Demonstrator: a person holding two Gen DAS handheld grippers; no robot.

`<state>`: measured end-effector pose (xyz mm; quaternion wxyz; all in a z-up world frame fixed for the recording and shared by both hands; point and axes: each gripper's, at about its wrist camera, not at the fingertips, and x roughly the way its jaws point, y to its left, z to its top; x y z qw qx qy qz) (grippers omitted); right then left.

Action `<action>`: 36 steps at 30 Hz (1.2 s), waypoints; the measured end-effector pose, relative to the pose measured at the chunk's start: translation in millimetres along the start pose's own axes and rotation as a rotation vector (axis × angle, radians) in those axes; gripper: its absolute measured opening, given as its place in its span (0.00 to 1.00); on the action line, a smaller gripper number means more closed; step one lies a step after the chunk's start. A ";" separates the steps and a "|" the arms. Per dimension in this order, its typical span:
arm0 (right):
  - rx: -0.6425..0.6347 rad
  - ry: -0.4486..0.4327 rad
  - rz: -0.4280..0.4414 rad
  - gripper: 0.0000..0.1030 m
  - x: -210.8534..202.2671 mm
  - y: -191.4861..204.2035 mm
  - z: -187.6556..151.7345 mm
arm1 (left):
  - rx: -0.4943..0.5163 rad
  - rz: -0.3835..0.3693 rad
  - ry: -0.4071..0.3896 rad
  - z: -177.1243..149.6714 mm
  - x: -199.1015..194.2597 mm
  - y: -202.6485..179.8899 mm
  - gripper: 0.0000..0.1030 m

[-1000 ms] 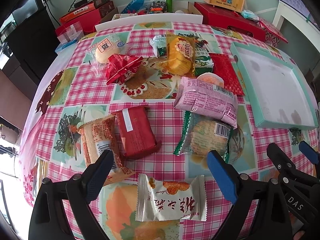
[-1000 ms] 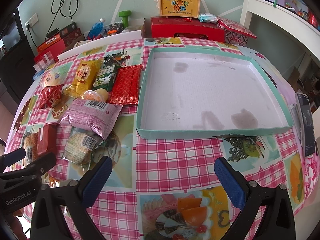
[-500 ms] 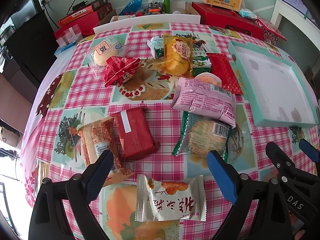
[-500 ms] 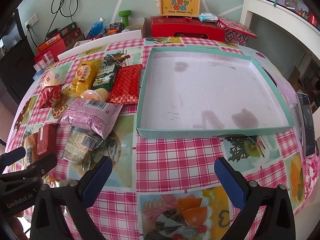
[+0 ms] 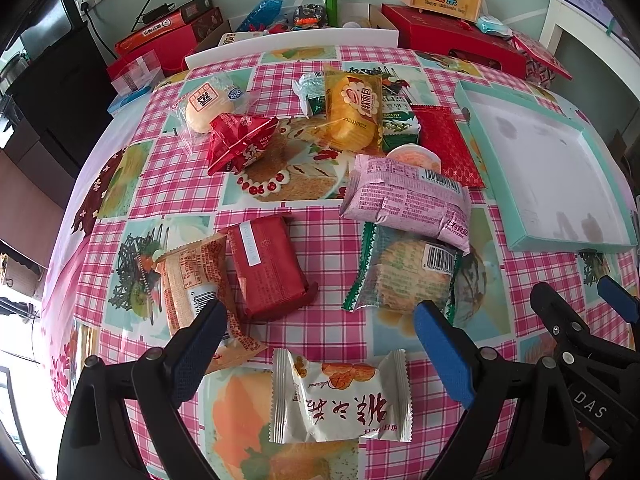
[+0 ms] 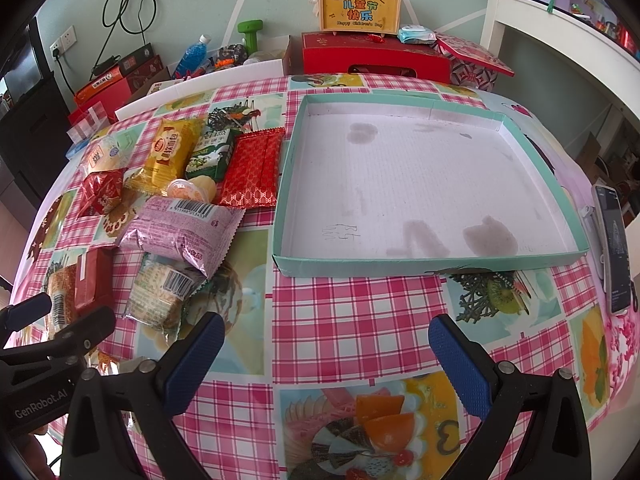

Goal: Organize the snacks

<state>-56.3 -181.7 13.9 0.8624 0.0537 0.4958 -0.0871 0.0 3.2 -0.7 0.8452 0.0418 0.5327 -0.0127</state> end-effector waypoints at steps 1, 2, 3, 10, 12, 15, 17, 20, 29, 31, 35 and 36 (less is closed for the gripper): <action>0.000 0.000 0.000 1.00 0.0 0.0 -0.1 | 0.001 0.000 -0.001 -0.4 -0.2 -0.5 0.92; 0.000 0.000 0.000 1.00 0.0 0.0 -0.1 | 0.001 0.000 -0.001 -0.4 -0.2 -0.7 0.92; 0.000 0.000 0.000 1.00 0.1 0.0 -0.1 | 0.001 0.000 -0.001 -0.4 -0.2 -0.5 0.92; 0.000 0.001 0.000 1.00 0.1 -0.2 -0.2 | 0.001 0.000 -0.001 -0.4 0.0 -0.9 0.92; 0.000 0.001 0.000 1.00 0.4 -0.1 -0.2 | 0.000 0.001 -0.001 -0.4 -0.1 -1.1 0.92; 0.000 0.001 0.000 1.00 0.4 -0.1 -0.2 | 0.000 0.001 -0.002 -0.4 -0.1 -1.3 0.92; 0.000 0.001 0.000 1.00 0.4 -0.2 -0.3 | 0.000 0.001 -0.001 -0.4 -0.1 -1.9 0.92; 0.000 0.001 0.000 1.00 0.4 -0.1 -0.3 | 0.000 0.002 -0.001 -0.5 -0.1 -1.9 0.92; 0.000 0.002 0.000 1.00 0.7 0.1 -0.3 | 0.003 0.003 -0.002 -0.9 0.2 -3.9 0.92; 0.000 0.002 0.000 1.00 0.7 0.1 -0.4 | 0.003 0.003 -0.003 -1.0 0.3 -3.8 0.92; 0.000 0.002 0.000 1.00 -0.3 -0.4 -0.1 | 0.003 0.003 -0.003 -0.9 0.2 -4.1 0.92; 0.000 0.002 0.000 1.00 -0.6 -0.6 0.0 | 0.004 0.003 -0.004 -1.0 0.2 -4.3 0.92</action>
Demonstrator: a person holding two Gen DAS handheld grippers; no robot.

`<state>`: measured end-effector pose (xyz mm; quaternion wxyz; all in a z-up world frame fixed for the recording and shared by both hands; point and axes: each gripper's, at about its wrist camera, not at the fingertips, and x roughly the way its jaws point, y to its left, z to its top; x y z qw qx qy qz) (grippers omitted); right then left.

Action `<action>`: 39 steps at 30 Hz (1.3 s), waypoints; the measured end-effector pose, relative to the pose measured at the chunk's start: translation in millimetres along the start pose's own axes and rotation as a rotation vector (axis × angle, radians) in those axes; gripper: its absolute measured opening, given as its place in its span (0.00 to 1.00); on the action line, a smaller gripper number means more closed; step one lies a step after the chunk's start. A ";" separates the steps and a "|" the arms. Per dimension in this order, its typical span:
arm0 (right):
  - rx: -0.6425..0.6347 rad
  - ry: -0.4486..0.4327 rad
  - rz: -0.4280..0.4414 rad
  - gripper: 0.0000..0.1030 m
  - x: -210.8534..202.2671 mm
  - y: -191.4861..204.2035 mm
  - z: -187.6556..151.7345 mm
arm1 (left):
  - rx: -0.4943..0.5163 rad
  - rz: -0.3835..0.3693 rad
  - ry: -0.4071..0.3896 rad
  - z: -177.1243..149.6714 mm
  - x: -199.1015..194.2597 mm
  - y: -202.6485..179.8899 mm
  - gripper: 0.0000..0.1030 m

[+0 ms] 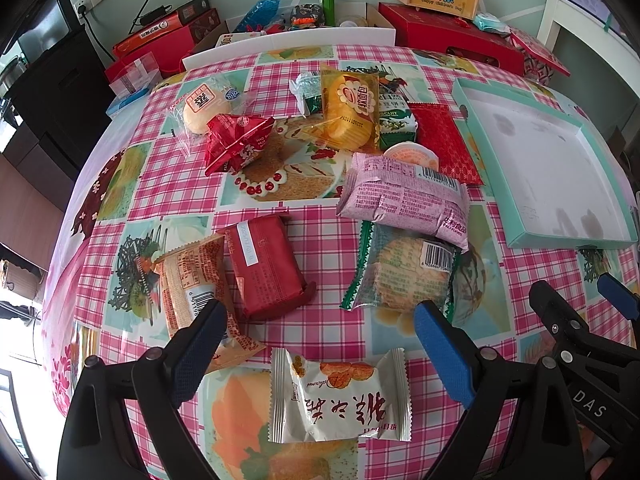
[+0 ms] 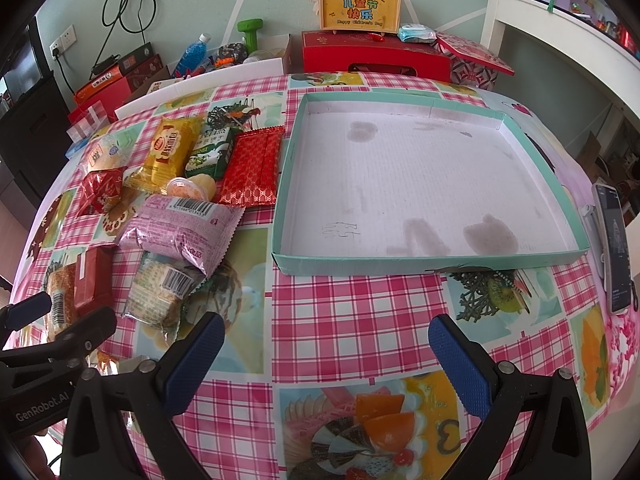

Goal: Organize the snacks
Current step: 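Grasp the white pastry packet with the right tool while the left tool grasps the tan biscuit bag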

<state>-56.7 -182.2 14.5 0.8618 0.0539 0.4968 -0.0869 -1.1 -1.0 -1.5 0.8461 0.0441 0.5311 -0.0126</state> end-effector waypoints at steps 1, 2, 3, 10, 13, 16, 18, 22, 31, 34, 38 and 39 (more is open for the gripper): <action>0.000 0.000 0.000 1.00 -0.4 -0.3 0.1 | 0.000 -0.001 0.000 -0.1 0.1 0.3 0.92; 0.000 0.000 0.000 1.00 -0.5 -0.3 0.2 | -0.001 -0.003 0.000 0.2 -0.3 0.3 0.92; 0.000 0.000 0.000 1.00 -0.8 -0.4 0.3 | -0.005 -0.008 -0.001 0.1 -1.0 1.4 0.92; -0.030 0.005 0.060 1.00 -4.9 14.6 -5.7 | -0.031 0.007 -0.004 -2.7 -11.1 19.1 0.92; -0.055 0.013 0.109 1.00 -7.6 29.0 -6.3 | -0.050 0.007 0.003 -6.8 -14.4 33.3 0.92; -0.083 0.027 0.153 1.00 -11.8 44.0 -9.0 | -0.065 0.004 0.008 -12.7 -17.5 46.3 0.92; -0.100 0.039 0.169 1.00 -13.7 51.8 -11.5 | -0.066 0.009 0.012 -16.5 -18.6 53.8 0.92; -0.115 0.073 0.199 1.00 -16.0 65.8 -18.8 | -0.075 -0.009 0.028 -22.4 -17.1 69.5 0.92; -0.169 0.176 0.232 1.00 -3.8 109.0 -35.9 | -0.068 -0.052 0.078 -34.6 -4.5 99.1 0.92; -0.188 0.207 0.238 1.00 3.7 126.4 -40.6 | -0.071 -0.067 0.086 -37.1 -1.7 106.7 0.92; -0.222 0.235 0.218 1.00 11.3 146.1 -47.6 | -0.084 -0.075 0.089 -37.9 0.6 117.0 0.92; -0.227 0.240 0.212 1.00 12.4 148.6 -48.0 | -0.086 -0.079 0.090 -37.7 1.5 119.0 0.92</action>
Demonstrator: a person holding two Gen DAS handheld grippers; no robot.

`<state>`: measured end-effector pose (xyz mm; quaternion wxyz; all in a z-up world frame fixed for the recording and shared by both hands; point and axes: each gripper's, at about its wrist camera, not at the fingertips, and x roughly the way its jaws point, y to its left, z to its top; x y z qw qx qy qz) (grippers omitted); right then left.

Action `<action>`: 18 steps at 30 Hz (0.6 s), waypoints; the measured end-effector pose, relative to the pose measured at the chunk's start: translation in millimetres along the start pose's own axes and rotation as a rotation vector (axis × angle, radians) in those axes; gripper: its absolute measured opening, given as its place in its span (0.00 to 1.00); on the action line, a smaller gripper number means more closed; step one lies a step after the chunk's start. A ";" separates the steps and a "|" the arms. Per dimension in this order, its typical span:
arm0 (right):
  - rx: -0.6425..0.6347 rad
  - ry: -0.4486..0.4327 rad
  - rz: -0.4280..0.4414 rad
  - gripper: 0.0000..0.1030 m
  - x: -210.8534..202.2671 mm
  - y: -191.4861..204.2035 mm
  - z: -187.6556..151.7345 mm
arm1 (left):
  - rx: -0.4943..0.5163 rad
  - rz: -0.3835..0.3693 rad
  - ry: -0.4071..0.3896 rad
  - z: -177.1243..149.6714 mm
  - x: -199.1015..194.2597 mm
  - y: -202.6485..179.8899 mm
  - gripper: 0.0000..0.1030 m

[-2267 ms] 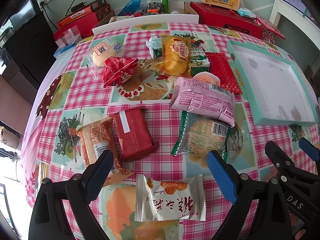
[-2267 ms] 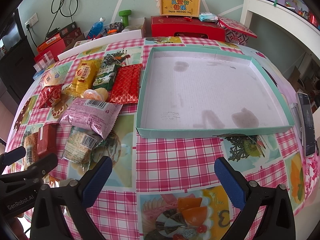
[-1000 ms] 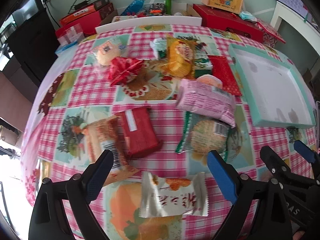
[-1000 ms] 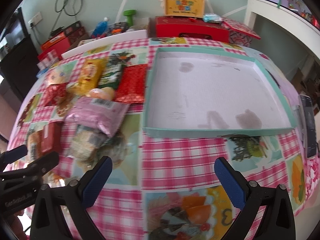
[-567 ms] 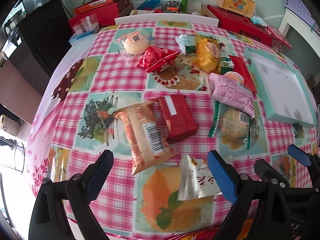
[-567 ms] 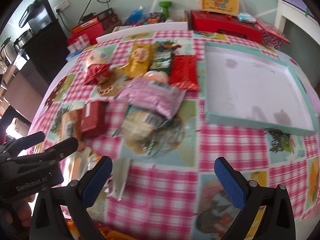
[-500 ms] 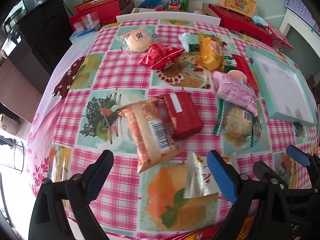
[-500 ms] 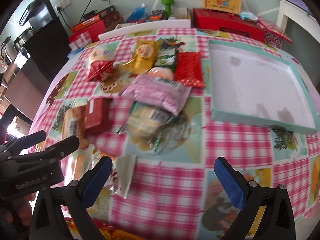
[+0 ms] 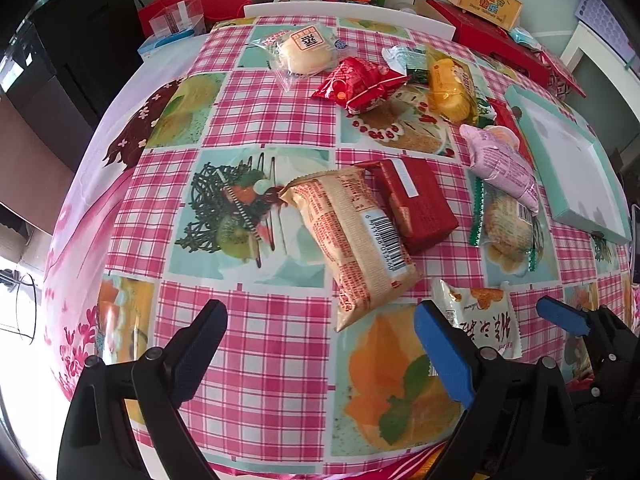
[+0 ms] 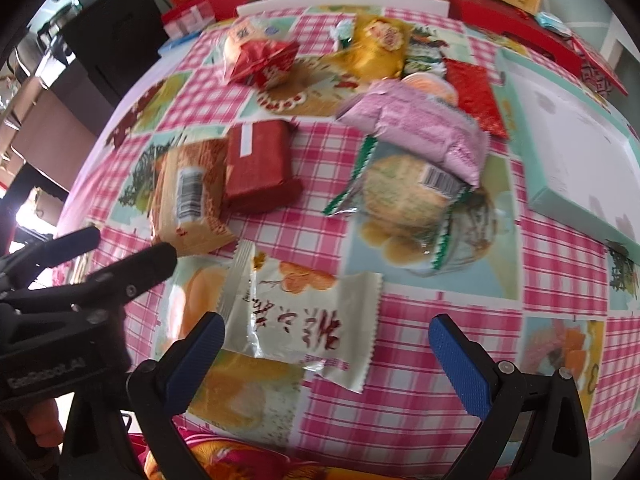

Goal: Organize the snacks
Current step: 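Grasp the white pastry packet with the right tool while the left tool grasps the tan biscuit bag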

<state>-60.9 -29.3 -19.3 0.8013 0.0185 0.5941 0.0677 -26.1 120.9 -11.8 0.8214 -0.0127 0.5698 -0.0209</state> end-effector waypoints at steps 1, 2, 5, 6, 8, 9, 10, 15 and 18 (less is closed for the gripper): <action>-0.001 0.006 -0.007 1.00 2.4 1.8 0.9 | -0.001 -0.005 0.001 0.1 0.6 0.9 0.92; 0.001 0.015 -0.011 1.00 5.8 3.2 2.4 | -0.002 -0.009 0.002 0.2 1.1 1.0 0.92; 0.008 0.030 0.007 1.00 14.2 5.0 7.8 | 0.002 -0.021 0.005 1.3 2.7 0.0 0.92; 0.012 0.039 0.006 1.00 16.9 5.3 9.1 | 0.005 -0.024 0.004 1.8 2.9 -1.0 0.92; 0.016 0.048 -0.004 0.99 22.2 6.7 11.3 | 0.008 -0.030 0.005 2.7 3.0 -3.3 0.92; 0.021 0.051 -0.004 0.98 23.8 5.8 11.7 | 0.009 -0.031 0.006 3.5 3.4 -4.8 0.92; 0.025 0.052 -0.004 0.97 26.8 4.9 14.1 | 0.010 -0.032 0.008 4.3 4.0 -6.1 0.92; 0.053 0.043 -0.014 0.90 25.8 -5.8 17.5 | 0.019 -0.040 0.013 9.1 6.3 -13.2 0.92; 0.064 0.033 -0.018 0.85 24.4 -15.4 18.8 | 0.014 -0.037 0.015 14.7 8.7 -15.5 0.92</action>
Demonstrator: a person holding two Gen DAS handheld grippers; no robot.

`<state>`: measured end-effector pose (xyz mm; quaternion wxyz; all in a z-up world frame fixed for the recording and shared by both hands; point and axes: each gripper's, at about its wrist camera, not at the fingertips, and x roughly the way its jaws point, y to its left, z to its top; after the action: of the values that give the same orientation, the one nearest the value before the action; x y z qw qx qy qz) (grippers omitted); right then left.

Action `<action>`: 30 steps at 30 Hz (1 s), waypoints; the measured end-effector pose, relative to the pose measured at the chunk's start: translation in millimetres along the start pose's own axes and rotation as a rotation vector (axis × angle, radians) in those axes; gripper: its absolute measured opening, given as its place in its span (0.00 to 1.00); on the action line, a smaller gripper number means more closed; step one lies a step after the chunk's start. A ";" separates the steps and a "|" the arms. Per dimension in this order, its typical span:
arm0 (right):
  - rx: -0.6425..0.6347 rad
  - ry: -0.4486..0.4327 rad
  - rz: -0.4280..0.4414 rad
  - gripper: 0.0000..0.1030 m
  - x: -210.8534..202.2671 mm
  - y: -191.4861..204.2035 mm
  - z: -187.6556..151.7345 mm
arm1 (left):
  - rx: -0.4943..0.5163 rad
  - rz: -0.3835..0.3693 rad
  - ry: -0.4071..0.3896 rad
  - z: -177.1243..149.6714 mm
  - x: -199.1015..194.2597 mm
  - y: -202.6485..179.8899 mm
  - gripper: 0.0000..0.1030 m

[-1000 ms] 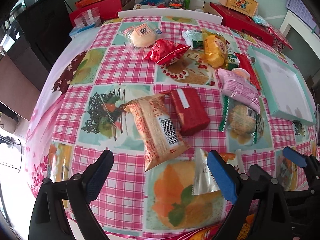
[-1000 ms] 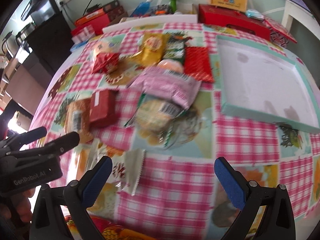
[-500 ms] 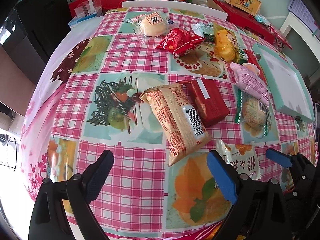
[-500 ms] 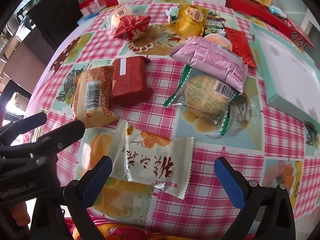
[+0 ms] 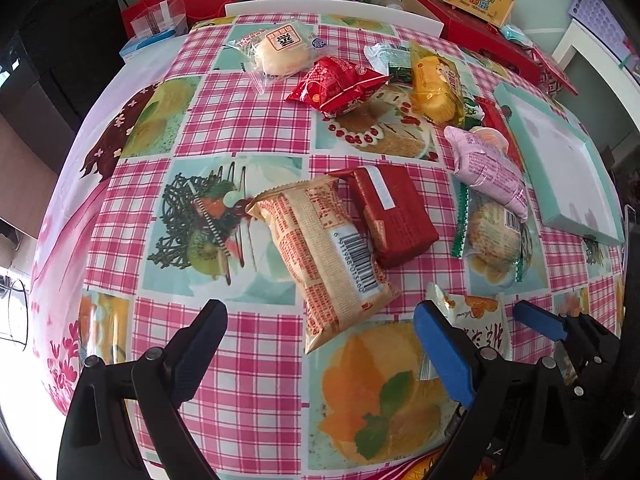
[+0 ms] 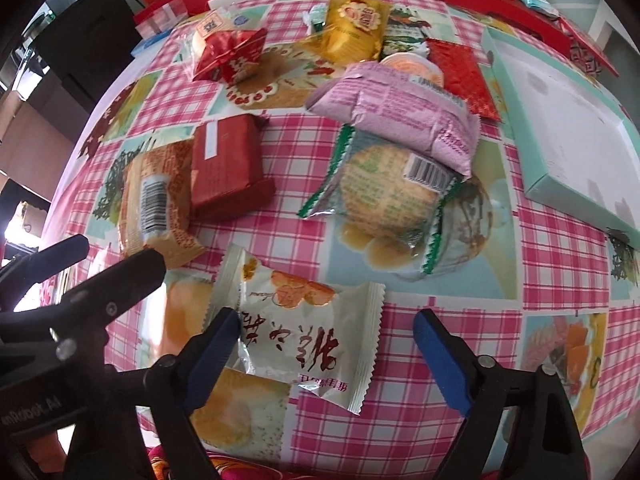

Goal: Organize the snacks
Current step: 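Grasp the white pastry packet with the right tool while the left tool grasps the tan biscuit bag, then carry both packets into the white tray and open both tools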

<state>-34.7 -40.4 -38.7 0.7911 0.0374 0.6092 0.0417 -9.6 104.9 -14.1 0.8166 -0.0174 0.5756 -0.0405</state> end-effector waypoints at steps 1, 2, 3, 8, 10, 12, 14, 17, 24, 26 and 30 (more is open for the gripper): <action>0.005 -0.004 -0.001 0.82 0.1 -2.6 1.2 | -0.006 0.000 0.002 2.2 1.1 -0.4 0.92; 0.009 -0.006 -0.001 0.78 -1.4 -6.1 0.7 | -0.008 0.000 0.002 3.7 2.1 -0.1 0.92; 0.012 -0.009 -0.002 0.77 -2.1 -8.2 0.9 | -0.010 -0.001 0.003 5.2 3.1 -0.5 0.92; 0.021 -0.014 -0.001 0.64 -4.9 -18.8 3.6 | -0.019 -0.005 0.013 12.6 10.8 -3.3 0.81; 0.023 -0.016 0.002 0.63 -7.4 -21.2 2.6 | -0.021 -0.004 0.021 15.1 15.2 -4.9 0.74; 0.024 -0.017 0.005 0.63 -6.9 -22.9 3.1 | -0.024 -0.005 0.031 16.7 20.4 -6.0 0.70; 0.023 -0.019 0.006 0.62 -6.3 -23.6 4.6 | -0.031 -0.014 0.038 17.2 24.7 -6.4 0.59; 0.024 -0.024 0.006 0.62 -8.3 -21.9 1.0 | -0.035 -0.014 0.040 16.0 29.0 -6.7 0.53; 0.033 -0.034 0.013 0.59 -12.4 -14.4 -6.6 | -0.044 -0.003 0.017 11.5 25.0 -0.7 0.43; 0.040 -0.038 0.017 0.59 -12.9 -10.5 -5.9 | -0.049 -0.003 0.012 10.7 23.7 -0.4 0.42; 0.046 -0.053 0.027 0.59 -20.8 -12.2 -6.5 | -0.061 -0.009 0.001 7.9 14.4 3.1 0.41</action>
<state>-46.0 -54.8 -21.7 0.8053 0.0650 0.5881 0.0371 2.8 106.6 -25.2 0.8152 -0.0446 0.5769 -0.0264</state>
